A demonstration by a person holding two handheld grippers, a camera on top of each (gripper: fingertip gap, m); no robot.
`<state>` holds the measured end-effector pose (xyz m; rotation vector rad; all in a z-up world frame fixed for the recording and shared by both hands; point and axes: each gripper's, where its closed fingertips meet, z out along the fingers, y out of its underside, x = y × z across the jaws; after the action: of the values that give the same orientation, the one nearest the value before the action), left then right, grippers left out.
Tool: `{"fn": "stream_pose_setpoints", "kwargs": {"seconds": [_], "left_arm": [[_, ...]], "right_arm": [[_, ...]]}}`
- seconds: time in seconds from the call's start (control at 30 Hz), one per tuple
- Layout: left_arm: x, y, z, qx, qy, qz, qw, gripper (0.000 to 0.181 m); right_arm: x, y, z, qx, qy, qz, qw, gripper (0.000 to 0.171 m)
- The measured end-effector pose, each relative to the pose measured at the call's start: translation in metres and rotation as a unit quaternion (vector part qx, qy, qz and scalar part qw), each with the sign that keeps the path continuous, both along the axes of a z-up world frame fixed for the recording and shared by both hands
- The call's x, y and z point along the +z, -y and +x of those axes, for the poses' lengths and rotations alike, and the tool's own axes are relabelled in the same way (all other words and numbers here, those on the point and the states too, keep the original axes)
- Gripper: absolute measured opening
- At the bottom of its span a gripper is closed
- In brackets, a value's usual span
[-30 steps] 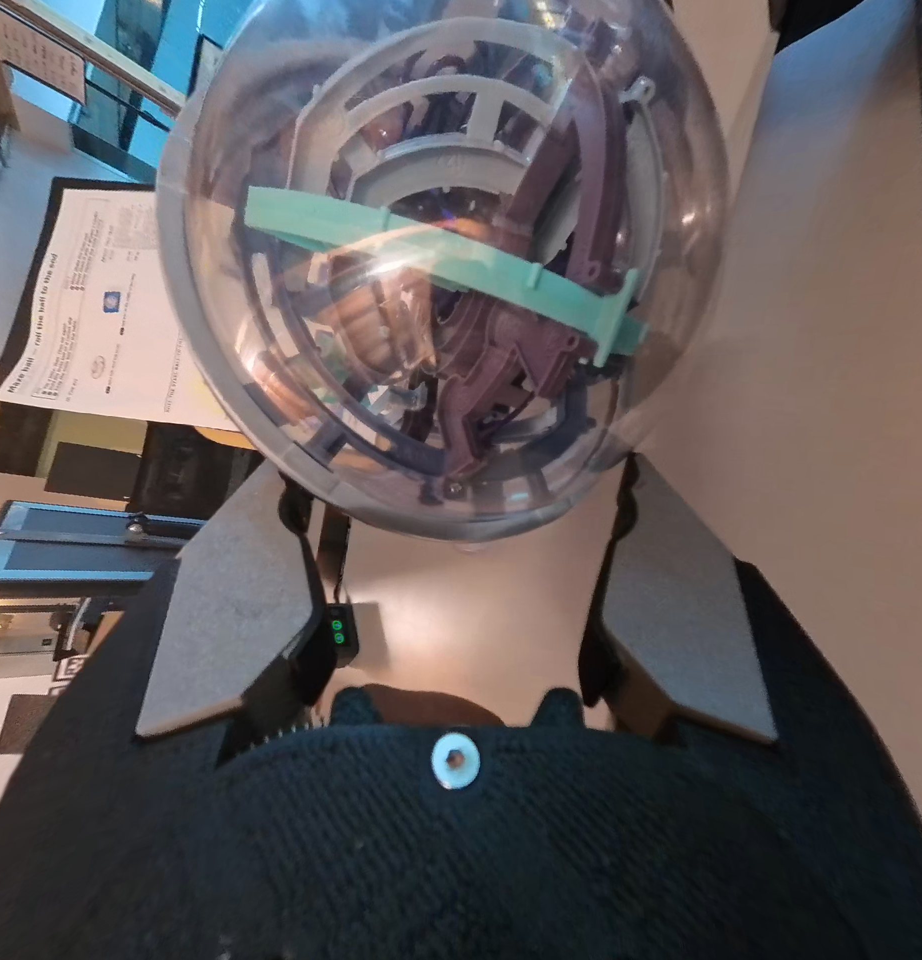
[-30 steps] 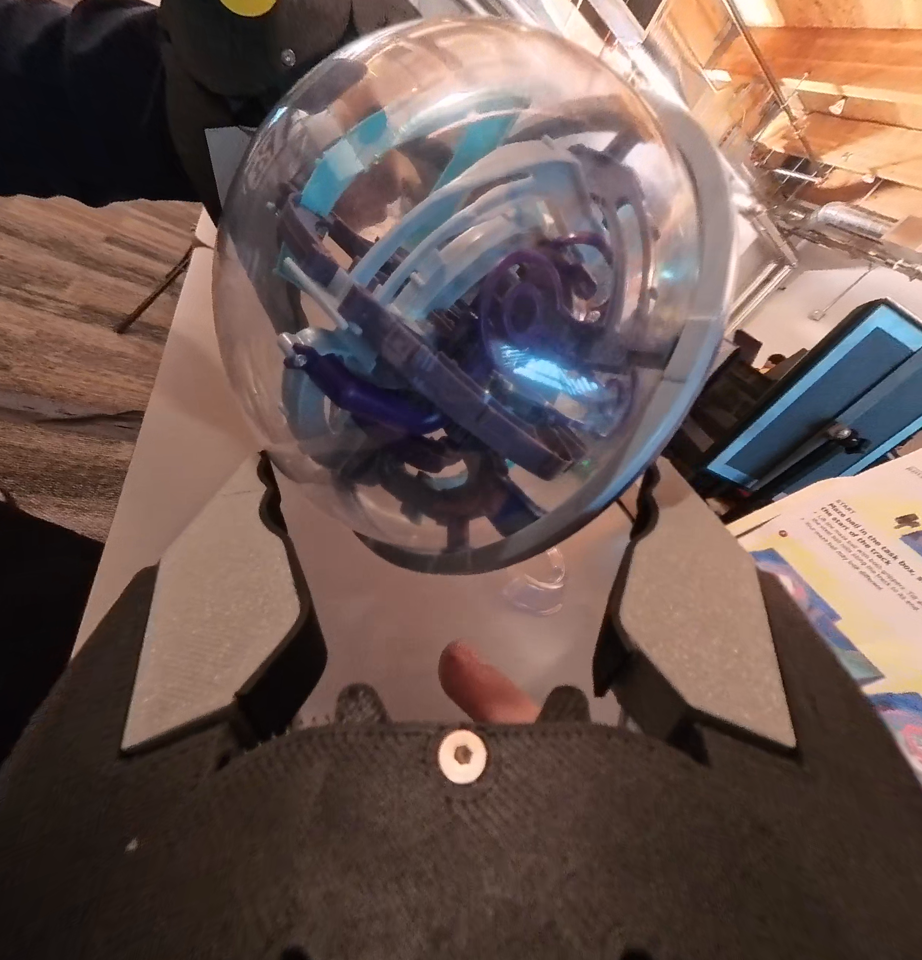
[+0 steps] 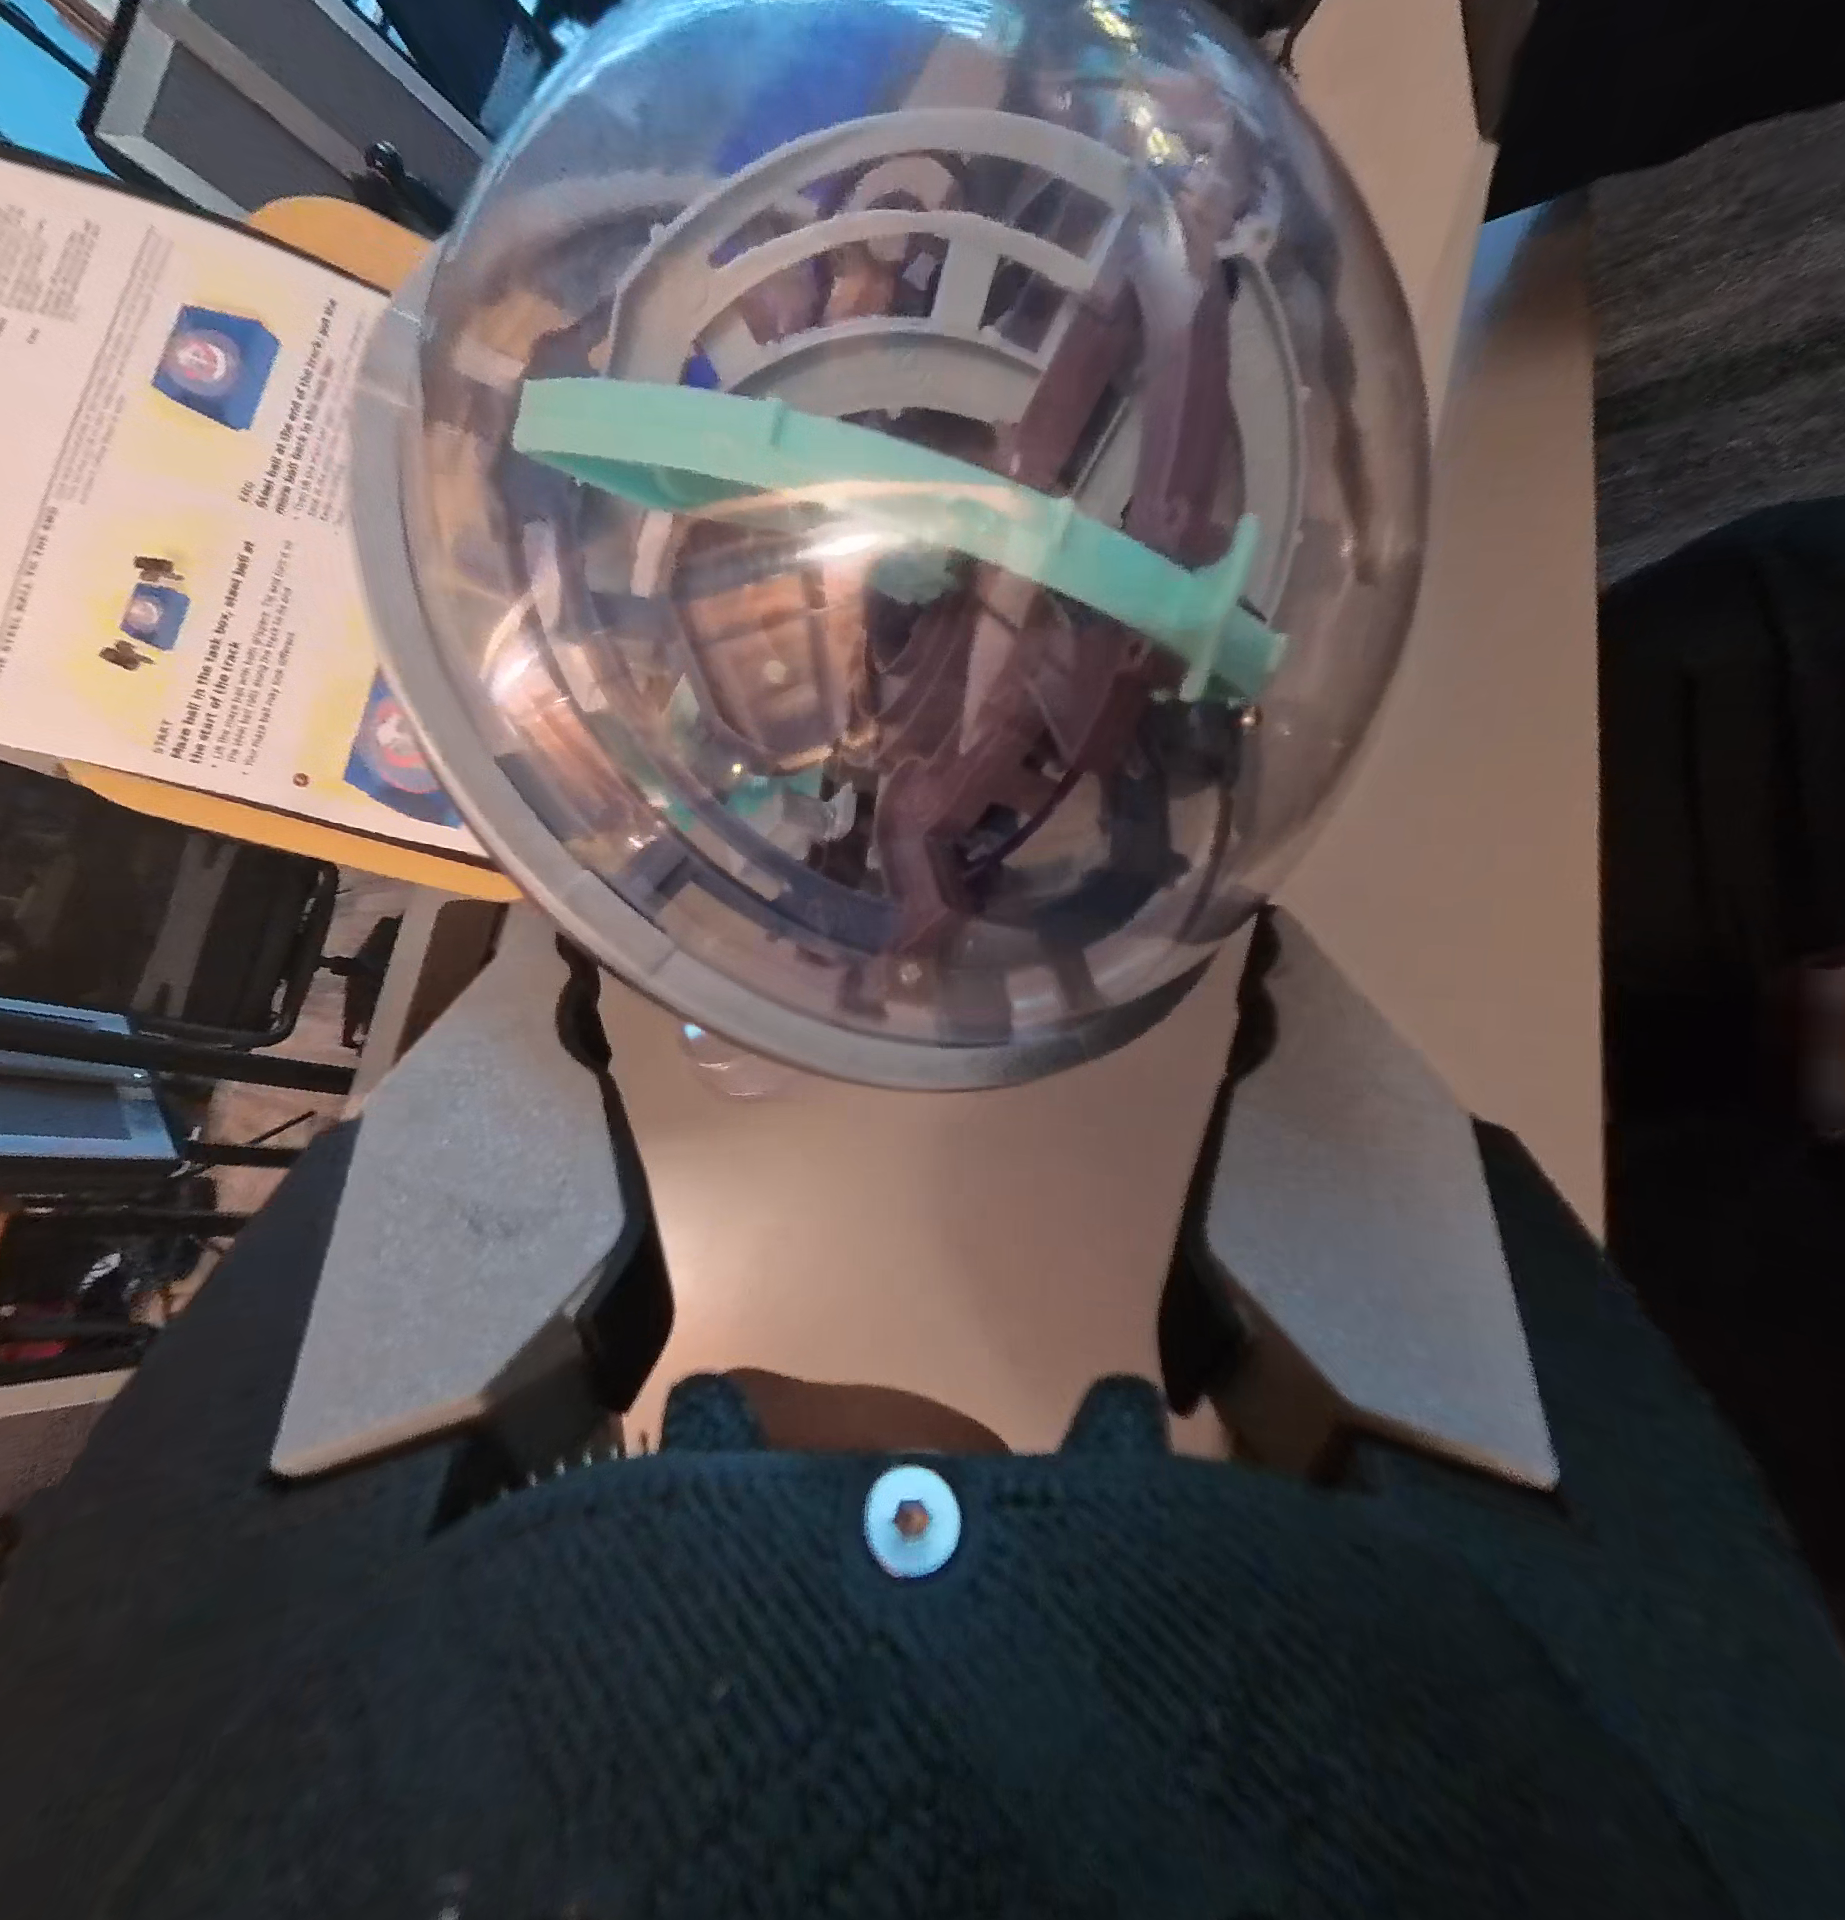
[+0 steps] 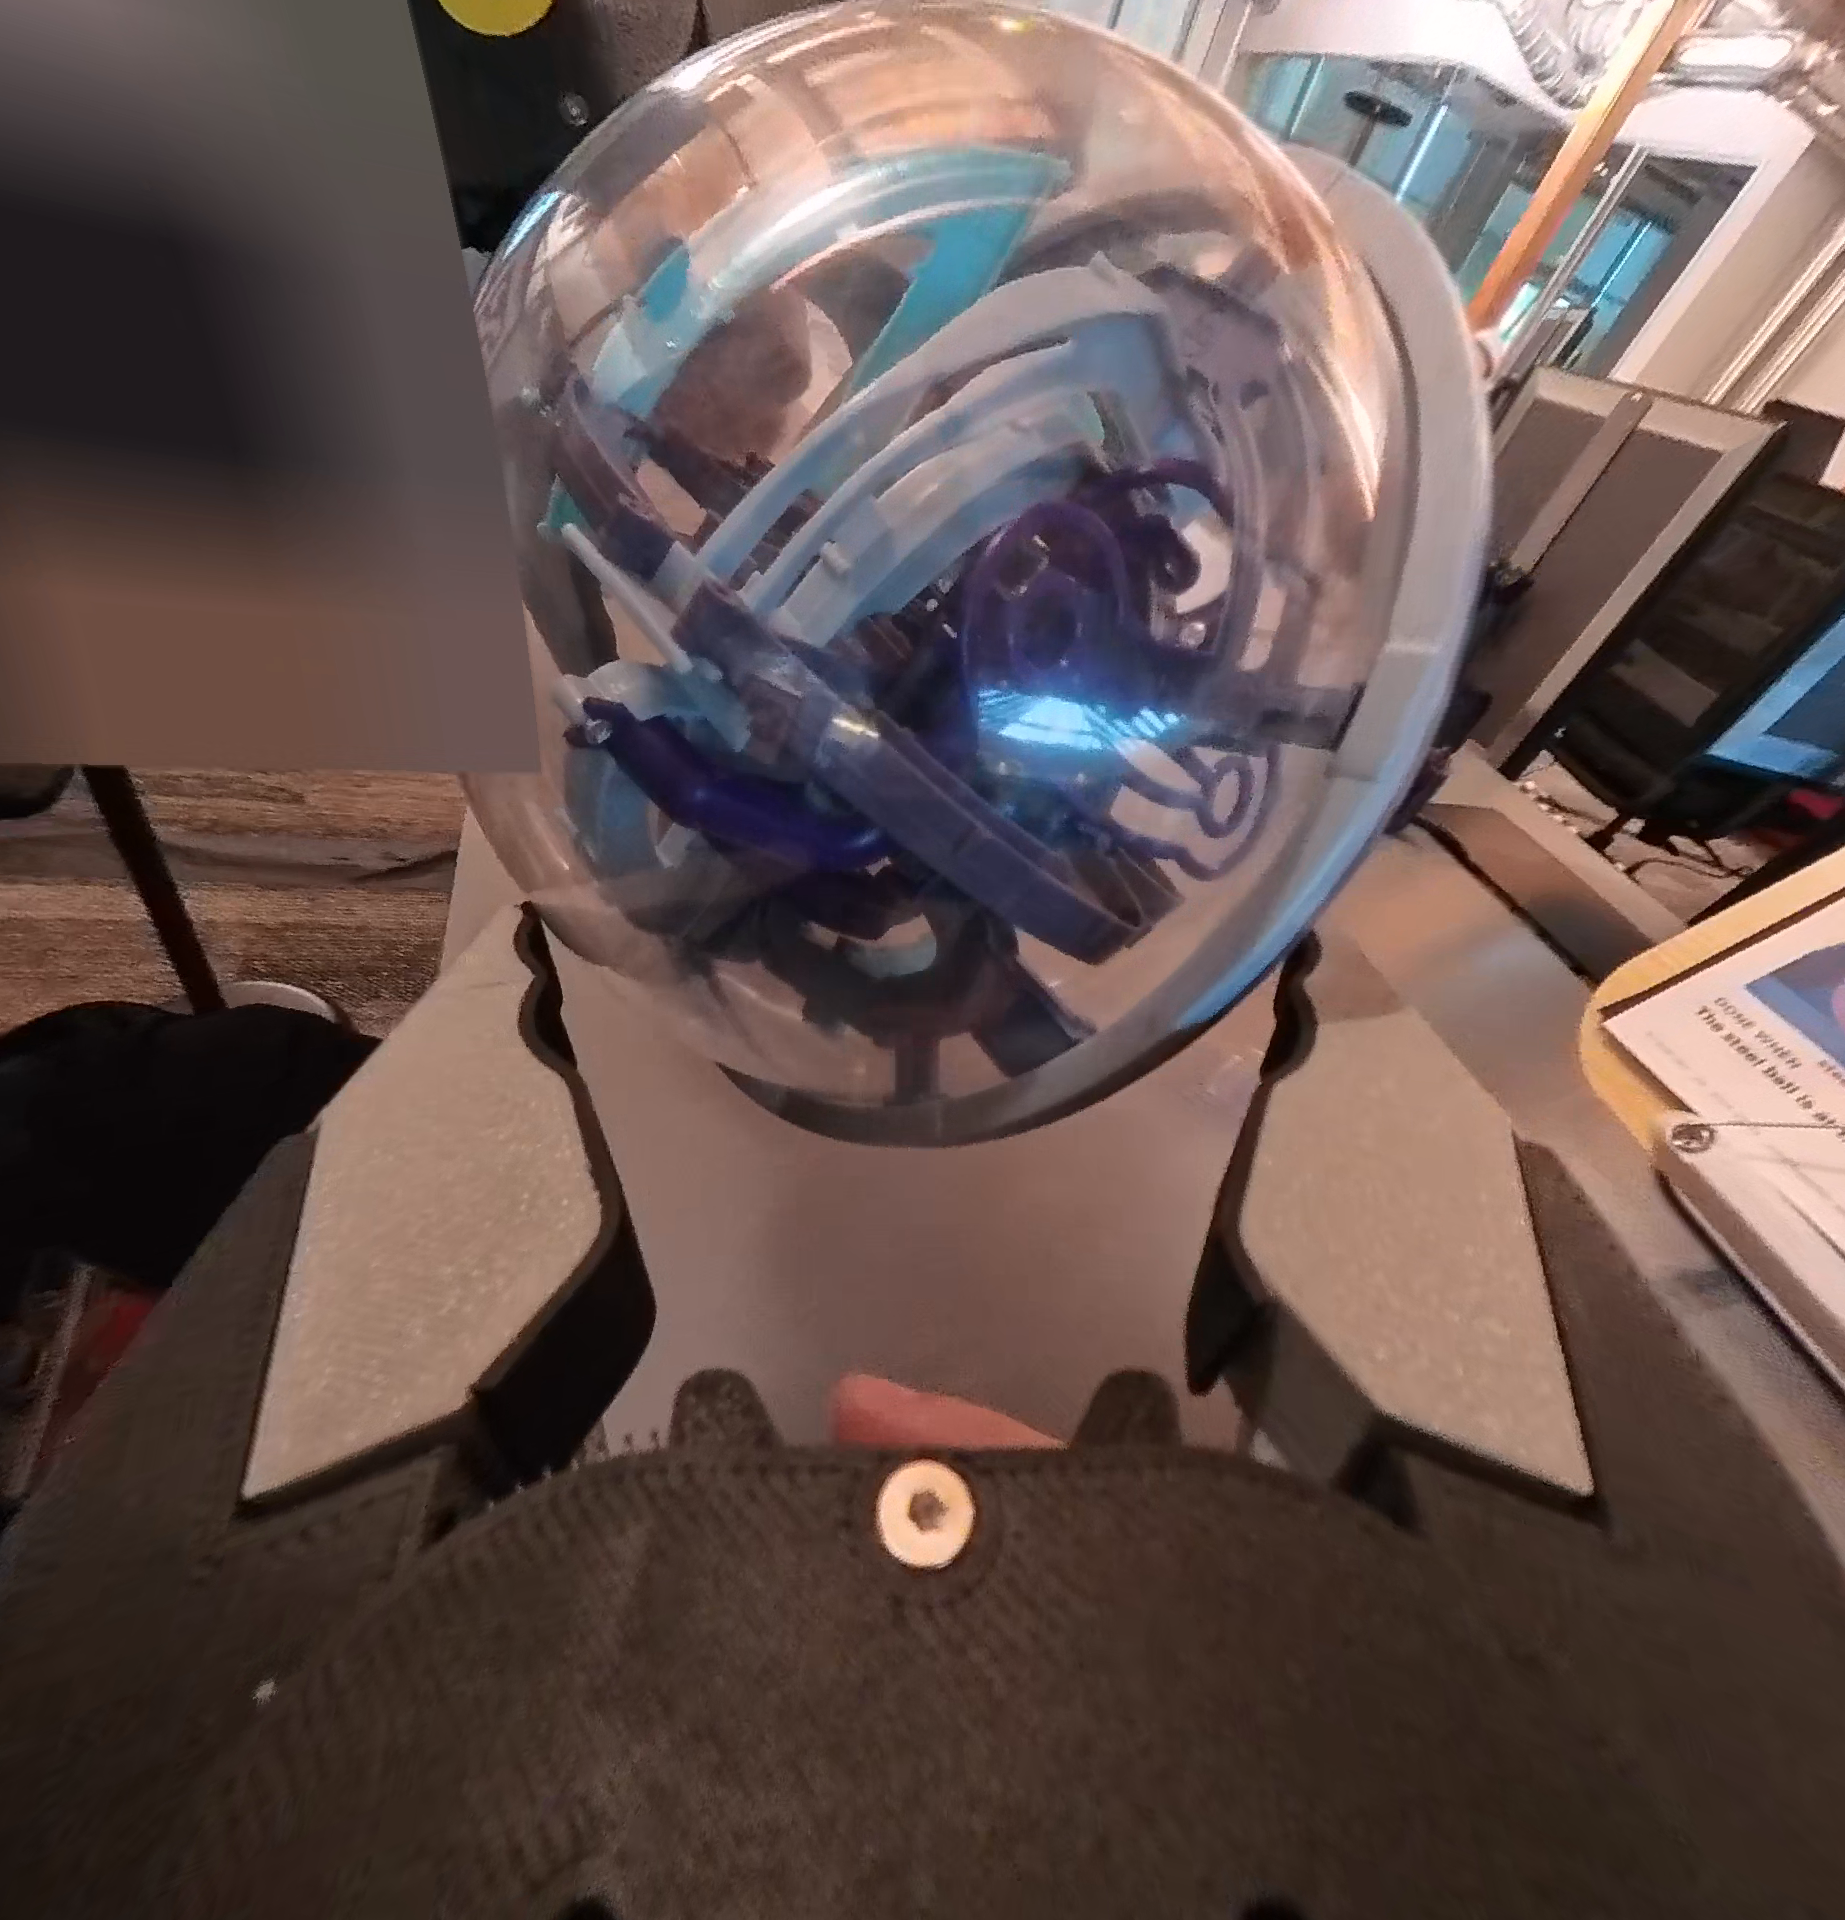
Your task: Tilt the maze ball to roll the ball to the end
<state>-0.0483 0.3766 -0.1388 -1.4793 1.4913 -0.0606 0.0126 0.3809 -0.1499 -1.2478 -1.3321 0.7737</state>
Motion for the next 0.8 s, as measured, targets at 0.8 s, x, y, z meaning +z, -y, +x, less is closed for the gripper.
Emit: {"fn": "stream_pose_setpoints", "kwargs": {"seconds": [0.8], "left_arm": [[-0.003,-0.009,0.009,-0.009,0.05,0.039,0.998,0.127]], "right_arm": [[0.002,-0.005,0.005,-0.014,0.01,0.018,1.0,0.134]]}}
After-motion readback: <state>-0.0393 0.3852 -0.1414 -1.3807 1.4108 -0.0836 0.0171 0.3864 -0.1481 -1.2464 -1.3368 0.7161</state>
